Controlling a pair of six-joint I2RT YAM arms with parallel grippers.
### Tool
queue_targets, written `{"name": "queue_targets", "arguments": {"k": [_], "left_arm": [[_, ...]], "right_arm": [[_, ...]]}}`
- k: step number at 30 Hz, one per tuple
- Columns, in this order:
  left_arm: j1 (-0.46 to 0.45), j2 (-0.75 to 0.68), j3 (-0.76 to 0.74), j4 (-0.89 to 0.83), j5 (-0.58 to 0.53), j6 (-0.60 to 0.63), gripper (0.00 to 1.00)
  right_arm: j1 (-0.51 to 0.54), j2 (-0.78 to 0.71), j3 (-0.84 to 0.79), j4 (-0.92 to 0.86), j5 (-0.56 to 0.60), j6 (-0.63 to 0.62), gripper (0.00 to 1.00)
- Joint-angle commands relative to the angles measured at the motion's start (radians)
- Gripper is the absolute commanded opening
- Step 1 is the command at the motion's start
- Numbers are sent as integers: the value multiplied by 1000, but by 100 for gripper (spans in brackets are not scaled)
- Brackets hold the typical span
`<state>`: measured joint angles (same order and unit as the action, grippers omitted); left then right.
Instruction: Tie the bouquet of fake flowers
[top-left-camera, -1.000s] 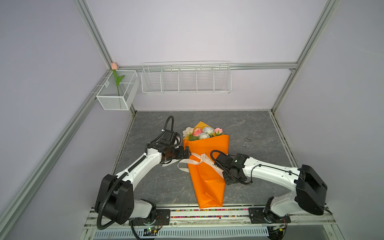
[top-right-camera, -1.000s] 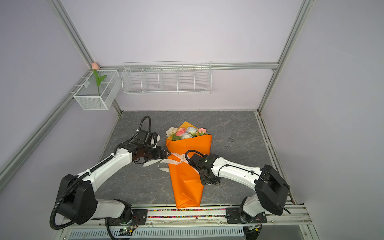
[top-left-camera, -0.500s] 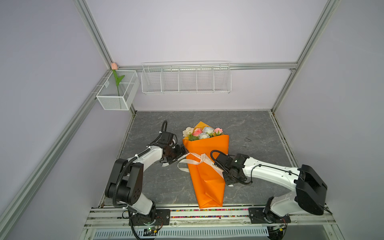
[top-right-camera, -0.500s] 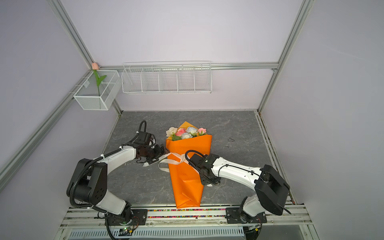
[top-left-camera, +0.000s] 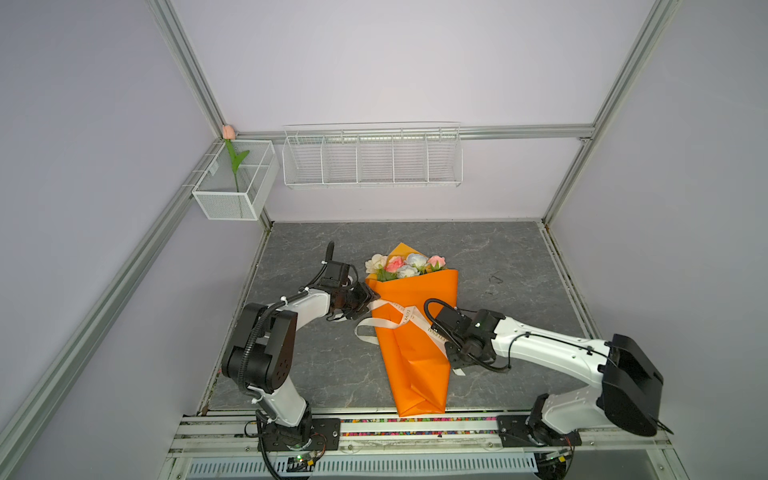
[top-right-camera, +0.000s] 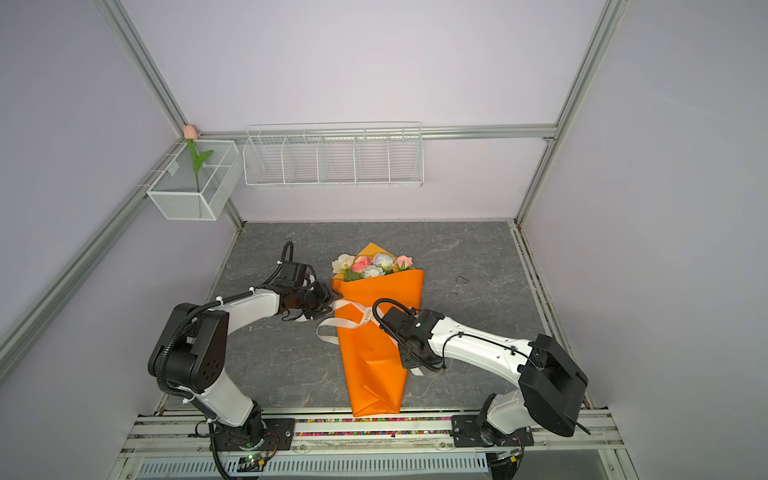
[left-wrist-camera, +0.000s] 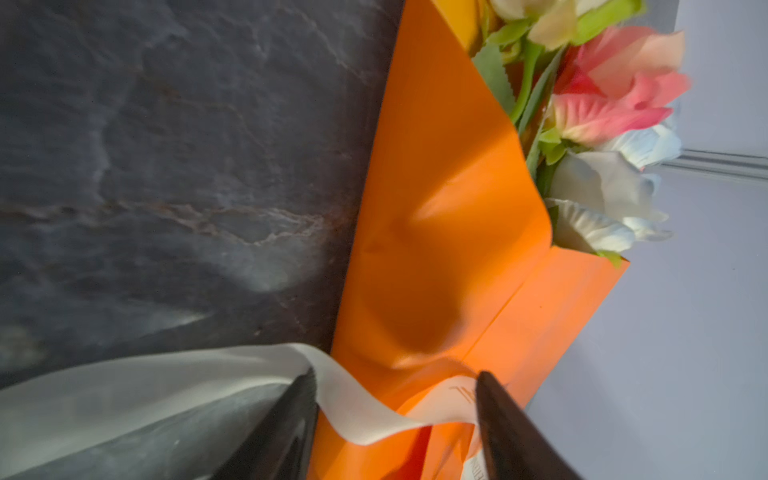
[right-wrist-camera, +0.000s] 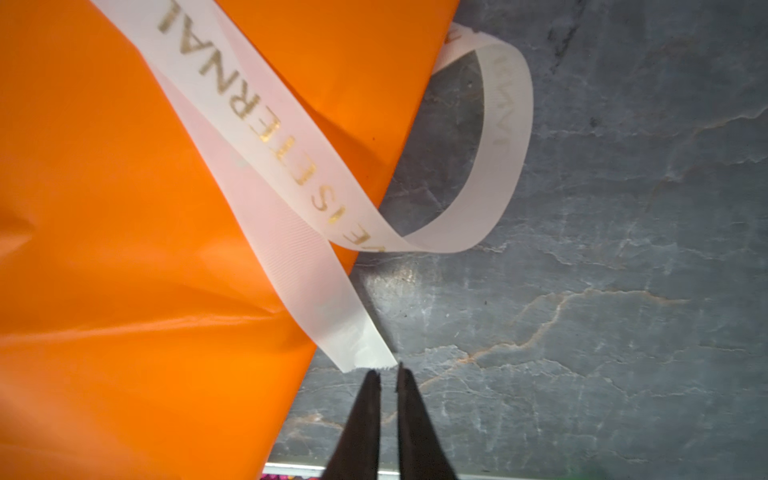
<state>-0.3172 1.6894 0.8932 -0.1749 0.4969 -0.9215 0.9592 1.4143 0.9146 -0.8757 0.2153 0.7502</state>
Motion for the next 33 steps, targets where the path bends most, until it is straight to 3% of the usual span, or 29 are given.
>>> {"name": "queue_targets", "arguments": {"k": [1,4,11,17,19,20,27,30,33], "left_arm": [[-4,19,-10,62,22,-20,38],[-3,16,-14,66,26,-12,21],[-3,-2,-14,53,29,12,0],[-3,-32,-4,17,13,35,0],[-3,-45,2,-1,6,47,0],[-3,-50,8,-16,-1,58,0],[-3,-85,15,-86,-39,112,0],[-3,-92,13,-95,-46,124,0],[-3,-96,13,-100,-42,133,0]], "right_arm": [[-17,-54,-77,96,-76,55,29],[-41,-104,-144,217,-177,78,52],[-80,-33,-166,321,-225,26,57],[-102,19,-183,363,-245,-10,43],[-99,27,-181,332,-233,-16,29],[-98,19,-185,324,-227,-19,27],[-98,-15,-166,242,-249,-67,19],[-94,-7,-147,199,-249,-79,22],[-89,-11,-142,204,-268,-92,12]]}}
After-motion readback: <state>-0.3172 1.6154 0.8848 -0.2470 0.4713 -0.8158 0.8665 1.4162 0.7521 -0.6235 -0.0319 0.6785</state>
